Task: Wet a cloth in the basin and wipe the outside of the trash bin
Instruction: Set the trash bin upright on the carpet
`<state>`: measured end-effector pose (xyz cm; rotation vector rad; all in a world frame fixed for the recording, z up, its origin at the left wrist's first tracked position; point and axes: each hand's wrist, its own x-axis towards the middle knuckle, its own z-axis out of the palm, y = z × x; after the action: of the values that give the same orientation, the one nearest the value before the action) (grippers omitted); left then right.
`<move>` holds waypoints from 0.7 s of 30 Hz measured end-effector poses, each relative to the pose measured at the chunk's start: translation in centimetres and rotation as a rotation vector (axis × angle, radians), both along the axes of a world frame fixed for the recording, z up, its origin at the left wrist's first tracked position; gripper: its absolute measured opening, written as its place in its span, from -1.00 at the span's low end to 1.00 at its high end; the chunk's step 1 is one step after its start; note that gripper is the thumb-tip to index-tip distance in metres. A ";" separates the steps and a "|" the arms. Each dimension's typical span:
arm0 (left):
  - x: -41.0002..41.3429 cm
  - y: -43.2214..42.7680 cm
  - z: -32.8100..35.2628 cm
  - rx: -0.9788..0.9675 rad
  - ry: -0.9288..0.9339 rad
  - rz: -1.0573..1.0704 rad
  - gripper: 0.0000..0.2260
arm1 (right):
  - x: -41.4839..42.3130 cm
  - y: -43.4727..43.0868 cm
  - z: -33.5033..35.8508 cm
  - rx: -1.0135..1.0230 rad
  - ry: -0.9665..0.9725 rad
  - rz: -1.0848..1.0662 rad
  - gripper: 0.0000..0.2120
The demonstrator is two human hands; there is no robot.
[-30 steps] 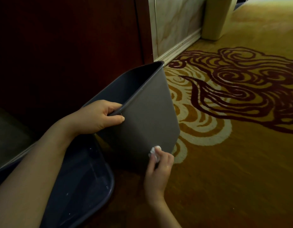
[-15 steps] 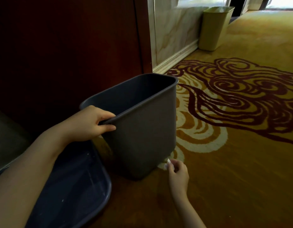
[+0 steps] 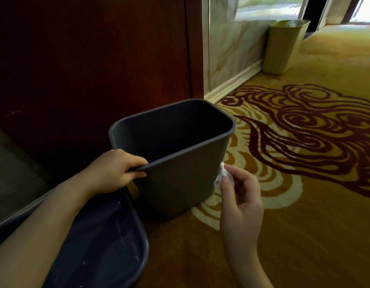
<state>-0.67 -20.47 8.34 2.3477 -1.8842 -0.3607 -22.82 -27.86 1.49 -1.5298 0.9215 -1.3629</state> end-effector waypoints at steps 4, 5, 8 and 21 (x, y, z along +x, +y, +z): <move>2.3 0.0 -0.2 0.028 0.165 0.089 -0.82 | 3.8 -3.4 3.5 -0.133 0.100 0.130 -0.86; 2.2 -0.3 -0.1 0.045 0.189 0.085 -0.81 | 4.3 -4.6 4.6 -0.179 0.147 0.157 -0.86; 2.2 -0.8 0.3 0.143 0.229 0.043 -0.83 | 7.6 -8.0 7.2 -0.256 0.345 0.287 -0.84; 2.5 -0.8 0.5 0.458 -0.110 -0.061 -0.60 | 17.5 -13.3 5.9 -0.125 1.399 0.869 -0.76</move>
<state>1.79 -21.24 8.82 2.6353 -2.1135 -0.7565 -5.29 -41.12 7.39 -2.5276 0.6906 0.4333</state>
